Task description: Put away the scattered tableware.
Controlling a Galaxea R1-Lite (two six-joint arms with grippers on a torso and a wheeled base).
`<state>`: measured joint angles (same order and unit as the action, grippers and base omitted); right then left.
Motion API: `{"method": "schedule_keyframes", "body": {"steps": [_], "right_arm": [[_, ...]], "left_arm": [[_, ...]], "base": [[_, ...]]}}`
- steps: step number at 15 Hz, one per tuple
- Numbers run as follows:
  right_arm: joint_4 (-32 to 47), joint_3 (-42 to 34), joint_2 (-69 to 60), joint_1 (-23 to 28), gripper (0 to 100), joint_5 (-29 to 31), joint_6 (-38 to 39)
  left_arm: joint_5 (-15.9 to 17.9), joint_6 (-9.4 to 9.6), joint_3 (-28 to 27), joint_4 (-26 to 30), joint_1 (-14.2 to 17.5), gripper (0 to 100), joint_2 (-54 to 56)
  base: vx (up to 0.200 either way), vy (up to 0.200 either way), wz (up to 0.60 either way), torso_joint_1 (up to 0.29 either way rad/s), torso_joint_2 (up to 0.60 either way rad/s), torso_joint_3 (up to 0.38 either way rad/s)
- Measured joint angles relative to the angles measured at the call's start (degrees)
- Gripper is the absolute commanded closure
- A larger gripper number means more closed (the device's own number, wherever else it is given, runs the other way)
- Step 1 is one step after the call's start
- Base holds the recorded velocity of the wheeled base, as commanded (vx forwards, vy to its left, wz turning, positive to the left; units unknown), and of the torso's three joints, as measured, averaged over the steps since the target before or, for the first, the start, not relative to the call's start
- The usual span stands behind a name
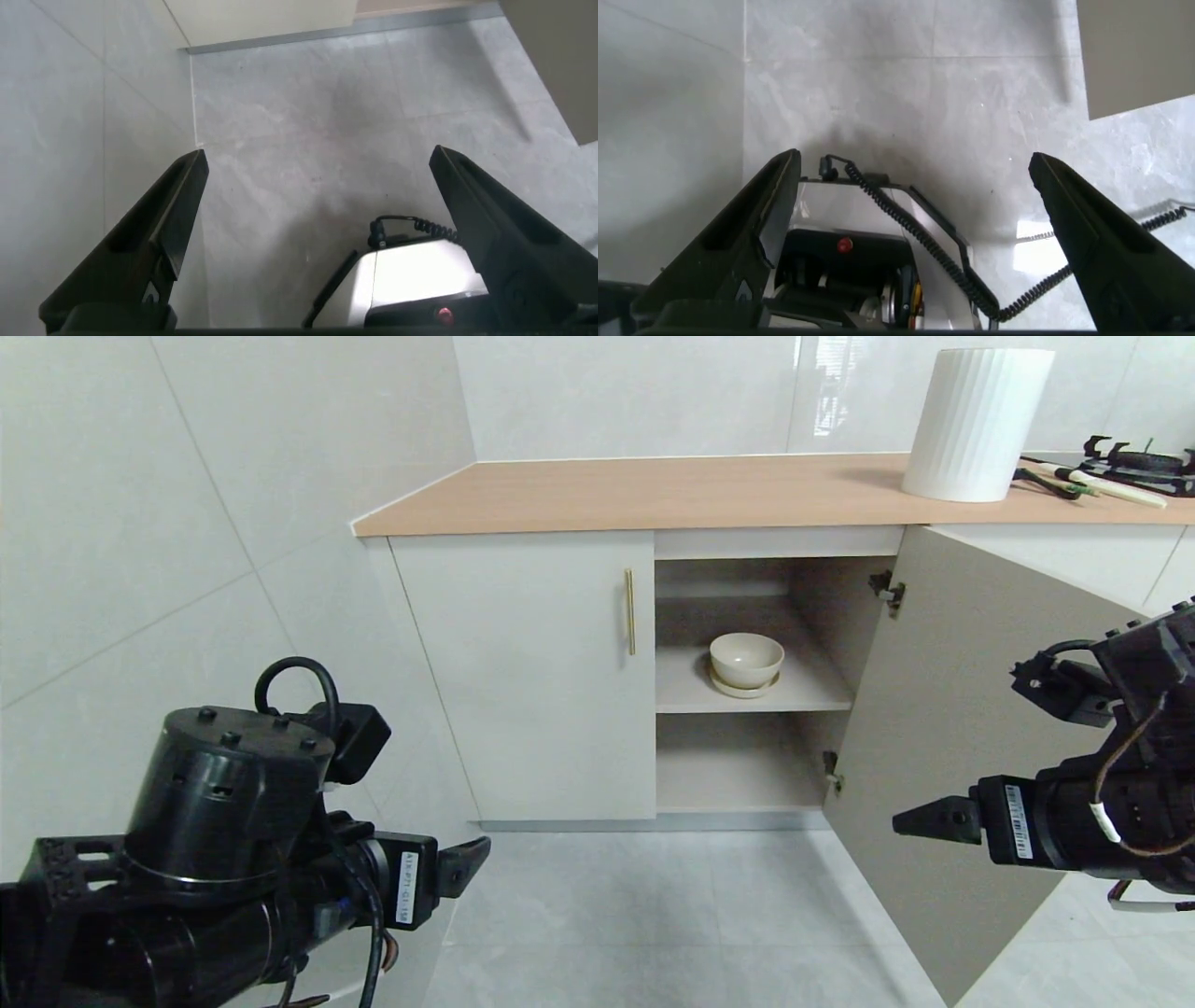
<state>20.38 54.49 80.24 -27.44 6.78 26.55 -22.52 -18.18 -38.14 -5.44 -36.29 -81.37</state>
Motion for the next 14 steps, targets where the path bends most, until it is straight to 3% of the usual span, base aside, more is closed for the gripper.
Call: {"method": "schedule_keyframes", "body": {"steps": [12,14], "right_arm": [[0.4,0.0,-0.1,-0.8,0,0.0,0.0],[3.7,0.1,-0.3,-0.8,0,0.0,-0.2]], "left_arm": [[-1.2,0.06,-0.1,0.0,0.0,0,-0.4],[-1.2,0.06,-0.1,0.0,0.0,0,-0.3]], "base": [[0.0,-0.2,0.0,0.002,0.0,0.001],[0.0,-0.2,0.0,0.0,0.0,0.002]]}}
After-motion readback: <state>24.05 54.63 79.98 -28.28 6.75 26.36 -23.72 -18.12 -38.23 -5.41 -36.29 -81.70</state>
